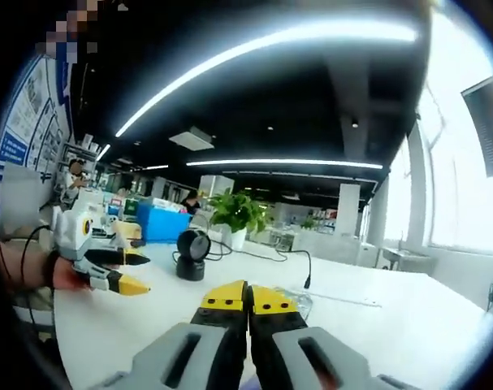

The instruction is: Clip sheet goods on table flip sheet goods clip sheet goods scan sheet goods put sheet goods back to table

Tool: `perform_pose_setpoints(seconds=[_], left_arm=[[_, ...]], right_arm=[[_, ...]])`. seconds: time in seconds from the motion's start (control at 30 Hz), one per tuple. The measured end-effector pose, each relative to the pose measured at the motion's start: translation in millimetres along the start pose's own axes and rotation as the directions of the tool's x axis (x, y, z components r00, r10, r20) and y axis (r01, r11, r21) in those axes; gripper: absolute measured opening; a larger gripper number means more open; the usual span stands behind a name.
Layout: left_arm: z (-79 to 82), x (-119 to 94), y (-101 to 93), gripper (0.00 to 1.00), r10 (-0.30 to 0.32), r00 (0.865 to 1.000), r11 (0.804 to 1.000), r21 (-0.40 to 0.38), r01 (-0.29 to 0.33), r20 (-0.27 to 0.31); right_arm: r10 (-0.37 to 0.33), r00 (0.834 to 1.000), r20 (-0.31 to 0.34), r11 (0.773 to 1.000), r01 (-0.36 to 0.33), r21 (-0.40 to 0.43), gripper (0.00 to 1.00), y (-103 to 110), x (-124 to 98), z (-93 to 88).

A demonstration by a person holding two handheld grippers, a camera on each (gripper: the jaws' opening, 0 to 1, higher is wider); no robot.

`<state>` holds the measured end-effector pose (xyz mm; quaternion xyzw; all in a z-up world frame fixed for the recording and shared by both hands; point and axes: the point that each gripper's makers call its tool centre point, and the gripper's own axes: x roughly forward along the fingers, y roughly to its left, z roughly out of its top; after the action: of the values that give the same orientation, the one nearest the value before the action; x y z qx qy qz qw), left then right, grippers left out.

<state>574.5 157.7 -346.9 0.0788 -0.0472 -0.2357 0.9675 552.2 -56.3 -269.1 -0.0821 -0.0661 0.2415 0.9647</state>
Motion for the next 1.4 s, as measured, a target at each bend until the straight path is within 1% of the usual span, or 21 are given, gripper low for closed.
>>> perform_pose_setpoints(seconds=[0.07, 0.23, 0.27, 0.33, 0.4, 0.57, 0.67, 0.77, 0.87, 0.9, 0.97, 1.0, 1.03, 1.1, 1.13, 1.17, 1.2, 1.27, 1.33, 1.37, 1.4], left_arm=[[-0.2, 0.0, 0.1, 0.45, -0.001, 1.000, 1.000, -0.001, 0.001, 0.000], [-0.1, 0.2, 0.6, 0.45, 0.000, 1.000, 1.000, -0.003, 0.000, 0.001], [-0.1, 0.2, 0.7, 0.45, 0.001, 1.000, 1.000, -0.003, -0.001, 0.002], [0.0, 0.3, 0.6, 0.45, 0.000, 1.000, 1.000, -0.003, 0.000, 0.002], [-0.2, 0.4, 0.7, 0.45, 0.000, 1.000, 1.000, -0.002, 0.000, 0.001], [-0.4, 0.5, 1.5, 0.45, 0.000, 1.000, 1.000, -0.002, 0.000, 0.001], [-0.6, 0.6, 2.0, 0.45, 0.001, 1.000, 1.000, -0.002, -0.001, 0.000], [-0.8, 0.7, 2.2, 0.45, 0.001, 1.000, 1.000, 0.000, -0.001, 0.000], [-0.8, 0.8, 1.9, 0.45, 0.001, 1.000, 1.000, 0.000, -0.001, -0.001], [-0.7, 0.8, 1.7, 0.45, 0.000, 1.000, 1.000, 0.000, 0.000, -0.001], [-0.7, 0.8, 1.7, 0.45, 0.000, 1.000, 1.000, 0.001, 0.000, 0.000], [-0.7, 0.7, 1.8, 0.45, 0.001, 1.000, 1.000, 0.001, -0.001, 0.000], [-0.6, 0.6, 2.0, 0.45, 0.001, 1.000, 1.000, 0.000, -0.001, 0.000], [-0.7, 0.6, 2.3, 0.45, 0.001, 1.000, 1.000, 0.000, -0.001, 0.000], [-0.9, 0.6, 2.4, 0.45, 0.001, 1.000, 1.000, 0.000, -0.001, 0.000], [-0.9, 0.7, 2.6, 0.45, 0.001, 1.000, 1.000, 0.000, -0.001, 0.000], [-0.9, 0.6, 2.7, 0.45, 0.002, 1.000, 1.000, 0.000, -0.002, 0.000], [-1.1, 0.6, 3.0, 0.45, 0.002, 1.000, 1.000, 0.000, -0.002, 0.000], [-1.4, 0.6, 2.9, 0.45, 0.002, 1.000, 1.000, 0.001, -0.002, -0.002], [-1.5, 0.7, 2.7, 0.45, 0.001, 1.000, 1.000, 0.002, -0.001, -0.002], [-1.5, 0.6, 2.7, 0.45, 0.001, 1.000, 1.000, 0.003, -0.001, -0.002]], right_arm=[[-0.010, 1.000, 0.009, 1.000, 0.010, 0.021, 0.00, -4.9, -0.4, 4.1], [-0.057, 0.998, 0.039, 0.998, 0.056, 0.037, 0.00, -24.1, -0.7, 15.9], [-0.062, 0.997, 0.045, 0.997, 0.060, 0.048, 0.00, -26.9, -0.8, 17.7], [-0.081, 0.995, 0.058, 0.992, 0.075, 0.101, 0.00, -36.5, -0.8, 21.4], [-0.088, 0.994, 0.062, 0.990, 0.080, 0.115, 0.00, -43.0, -1.7, 23.7], [-0.135, 0.987, 0.086, 0.979, 0.119, 0.165, 0.00, -60.7, -3.9, 26.4], [-0.145, 0.985, 0.096, 0.975, 0.126, 0.182, 0.00, -65.1, -4.7, 27.5], [-0.172, 0.979, 0.111, 0.969, 0.148, 0.196, 0.00, -70.6, -7.0, 29.3], [-0.209, 0.969, 0.130, 0.959, 0.177, 0.222, 0.00, -79.9, -10.2, 30.4], [-0.230, 0.964, 0.131, 0.952, 0.195, 0.235, 0.00, -84.3, -11.7, 29.3], [-0.252, 0.960, 0.121, 0.947, 0.220, 0.233, 0.00, -88.8, -13.5, 24.8], [-0.286, 0.951, 0.115, 0.940, 0.255, 0.226, 0.00, -94.6, -16.2, 21.7], [-0.281, 0.953, 0.110, 0.939, 0.249, 0.238, 0.00, -94.8, -16.3, 18.6], [-0.306, 0.947, 0.098, 0.916, 0.264, 0.302, 0.00, -99.7, -19.4, 10.4], [-0.307, 0.947, 0.094, 0.912, 0.264, 0.313, 0.00, -100.5, -19.9, 7.3], [-0.318, 0.944, 0.091, 0.902, 0.272, 0.337, 0.00, -102.6, -21.6, 2.9], [-0.337, 0.937, 0.088, 0.885, 0.283, 0.370, 0.00, -105.6, -23.9, -2.0], [-0.373, 0.922, 0.105, 0.874, 0.311, 0.375, 0.00, -111.7, -30.1, -4.1], [-0.433, 0.893, 0.123, 0.845, 0.355, 0.399, 0.00, -120.9, -39.2, -5.0], [-0.459, 0.880, 0.119, 0.830, 0.377, 0.412, 0.00, -125.8, -43.2, -7.5], [-0.477, 0.872, 0.112, 0.807, 0.384, 0.448, 0.00, -128.7, -46.5, -10.8]])
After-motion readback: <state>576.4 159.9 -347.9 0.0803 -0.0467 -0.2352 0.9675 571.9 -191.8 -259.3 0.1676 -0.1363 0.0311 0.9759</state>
